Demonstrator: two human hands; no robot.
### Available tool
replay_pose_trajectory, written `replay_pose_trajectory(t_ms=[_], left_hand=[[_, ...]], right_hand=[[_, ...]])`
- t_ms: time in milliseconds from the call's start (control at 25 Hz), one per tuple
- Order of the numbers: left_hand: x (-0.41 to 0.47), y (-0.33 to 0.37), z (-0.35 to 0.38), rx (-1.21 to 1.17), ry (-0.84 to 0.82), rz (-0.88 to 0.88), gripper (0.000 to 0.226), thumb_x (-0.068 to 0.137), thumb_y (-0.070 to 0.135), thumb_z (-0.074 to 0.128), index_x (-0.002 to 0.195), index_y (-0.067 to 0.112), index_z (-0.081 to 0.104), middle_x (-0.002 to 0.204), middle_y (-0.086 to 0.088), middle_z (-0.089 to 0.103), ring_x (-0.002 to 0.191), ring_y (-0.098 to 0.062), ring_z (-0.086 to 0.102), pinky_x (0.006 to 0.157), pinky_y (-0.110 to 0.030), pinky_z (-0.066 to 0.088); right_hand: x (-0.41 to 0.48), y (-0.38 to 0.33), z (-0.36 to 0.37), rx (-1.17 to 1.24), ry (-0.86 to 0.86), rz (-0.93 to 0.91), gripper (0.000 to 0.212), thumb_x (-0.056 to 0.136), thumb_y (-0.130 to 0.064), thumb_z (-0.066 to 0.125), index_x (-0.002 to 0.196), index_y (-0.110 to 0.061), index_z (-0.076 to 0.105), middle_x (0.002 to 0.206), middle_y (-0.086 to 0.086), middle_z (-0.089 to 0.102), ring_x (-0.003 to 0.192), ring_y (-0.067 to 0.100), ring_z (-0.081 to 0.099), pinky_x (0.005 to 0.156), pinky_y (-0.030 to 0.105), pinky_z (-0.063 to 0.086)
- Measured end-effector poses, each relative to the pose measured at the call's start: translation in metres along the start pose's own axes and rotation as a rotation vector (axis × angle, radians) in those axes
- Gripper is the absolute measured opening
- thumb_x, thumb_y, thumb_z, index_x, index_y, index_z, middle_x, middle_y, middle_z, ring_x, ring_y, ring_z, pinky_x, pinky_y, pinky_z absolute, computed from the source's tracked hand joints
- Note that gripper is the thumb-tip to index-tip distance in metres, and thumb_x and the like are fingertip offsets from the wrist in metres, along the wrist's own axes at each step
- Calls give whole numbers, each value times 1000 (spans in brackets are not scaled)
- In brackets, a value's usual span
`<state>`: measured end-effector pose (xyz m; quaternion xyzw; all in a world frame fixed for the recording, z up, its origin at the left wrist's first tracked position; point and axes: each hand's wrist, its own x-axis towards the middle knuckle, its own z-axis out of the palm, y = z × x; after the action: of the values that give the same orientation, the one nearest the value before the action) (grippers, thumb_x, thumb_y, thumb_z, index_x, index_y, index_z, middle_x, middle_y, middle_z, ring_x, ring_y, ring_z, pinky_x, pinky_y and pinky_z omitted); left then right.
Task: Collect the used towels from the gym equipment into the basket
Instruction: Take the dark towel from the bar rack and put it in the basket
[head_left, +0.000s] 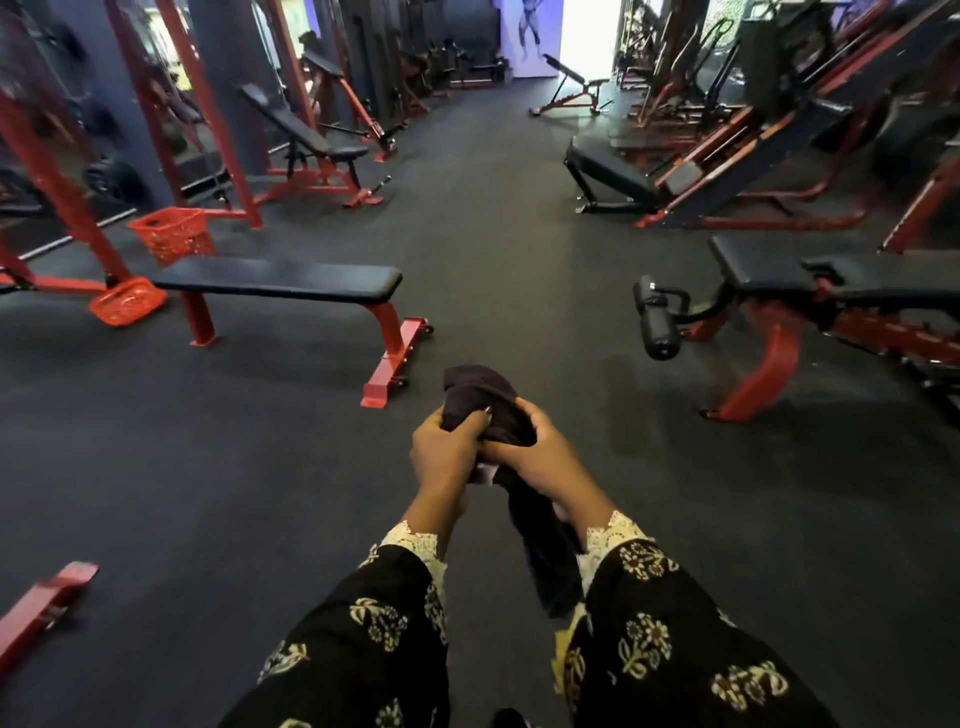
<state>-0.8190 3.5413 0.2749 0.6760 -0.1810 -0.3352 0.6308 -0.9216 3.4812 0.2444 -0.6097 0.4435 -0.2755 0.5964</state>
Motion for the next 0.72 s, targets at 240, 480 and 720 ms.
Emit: replay_pose_trajectory(t_ms=[240, 480, 720], left_hand=[[170, 53, 69, -169, -53, -45, 16, 76, 16, 76, 91, 12, 72, 87, -11, 76, 82, -31, 73, 68, -44, 61], [355, 75, 130, -215, -82, -12, 30, 75, 9, 78, 104, 4, 70, 96, -16, 75, 89, -33, 72, 80, -46, 60], [561, 129, 203, -182, -119, -2, 35, 76, 15, 78, 109, 8, 69, 95, -11, 75, 86, -26, 74, 82, -48, 59]], right_hand=[[183, -58, -19, -20, 64, -115, 99, 38, -51, 85, 131, -41, 53, 119, -5, 67, 104, 10, 66, 92, 36, 56], [374, -66, -15, 1, 118, -204, 96, 47, -48, 87, 135, -36, 52, 126, -8, 65, 113, 8, 63, 99, 37, 52], [588, -119, -19, -20, 165, -191, 95, 51, -46, 86, 138, -36, 49, 126, -8, 65, 113, 8, 62, 97, 35, 53]])
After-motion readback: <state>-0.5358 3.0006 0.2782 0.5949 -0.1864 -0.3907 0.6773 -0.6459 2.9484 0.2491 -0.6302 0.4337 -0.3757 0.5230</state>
